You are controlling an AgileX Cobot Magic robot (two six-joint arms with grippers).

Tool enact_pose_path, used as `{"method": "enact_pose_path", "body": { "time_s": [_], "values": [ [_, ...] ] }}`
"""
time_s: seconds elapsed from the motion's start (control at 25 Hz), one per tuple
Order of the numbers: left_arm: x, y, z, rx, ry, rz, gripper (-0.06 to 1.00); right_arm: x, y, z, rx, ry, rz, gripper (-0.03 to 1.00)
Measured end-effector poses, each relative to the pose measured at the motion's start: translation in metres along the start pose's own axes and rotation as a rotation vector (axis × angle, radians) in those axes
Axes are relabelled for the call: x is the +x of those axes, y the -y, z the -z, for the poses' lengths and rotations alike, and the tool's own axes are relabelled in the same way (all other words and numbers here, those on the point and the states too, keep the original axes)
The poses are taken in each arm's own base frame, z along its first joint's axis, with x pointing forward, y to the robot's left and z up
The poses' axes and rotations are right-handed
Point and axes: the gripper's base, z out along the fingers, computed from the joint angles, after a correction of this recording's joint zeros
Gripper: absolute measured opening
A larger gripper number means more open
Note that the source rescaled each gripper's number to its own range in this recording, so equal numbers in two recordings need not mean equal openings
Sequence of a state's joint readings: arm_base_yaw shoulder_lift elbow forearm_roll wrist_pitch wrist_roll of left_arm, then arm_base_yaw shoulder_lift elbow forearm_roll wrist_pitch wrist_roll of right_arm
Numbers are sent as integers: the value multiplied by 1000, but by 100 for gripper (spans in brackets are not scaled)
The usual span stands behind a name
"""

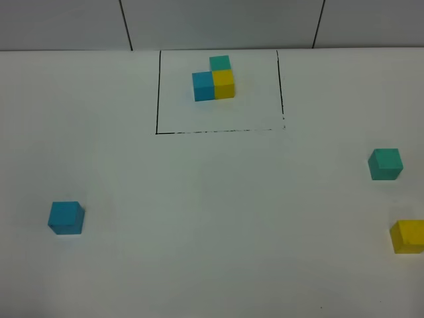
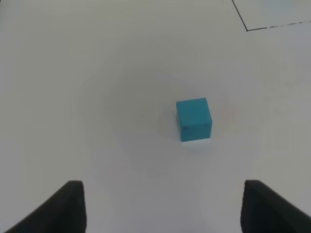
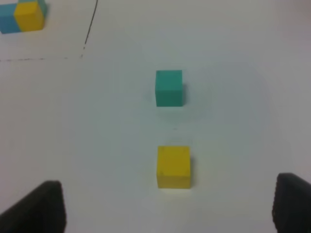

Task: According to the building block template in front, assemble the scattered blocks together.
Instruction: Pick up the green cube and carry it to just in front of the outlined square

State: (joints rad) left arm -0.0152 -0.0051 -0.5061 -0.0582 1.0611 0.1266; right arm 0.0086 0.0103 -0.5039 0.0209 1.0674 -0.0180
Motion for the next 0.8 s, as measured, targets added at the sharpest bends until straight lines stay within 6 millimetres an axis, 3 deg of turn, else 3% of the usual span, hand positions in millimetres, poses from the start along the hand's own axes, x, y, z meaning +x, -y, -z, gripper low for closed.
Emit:
{"method": "enact_pose_path", "body": {
  "time_s": [0.8],
  "values": [
    [0,0,0,0,0,1,54,0,0,0,0,0,0,73]
  ]
}}
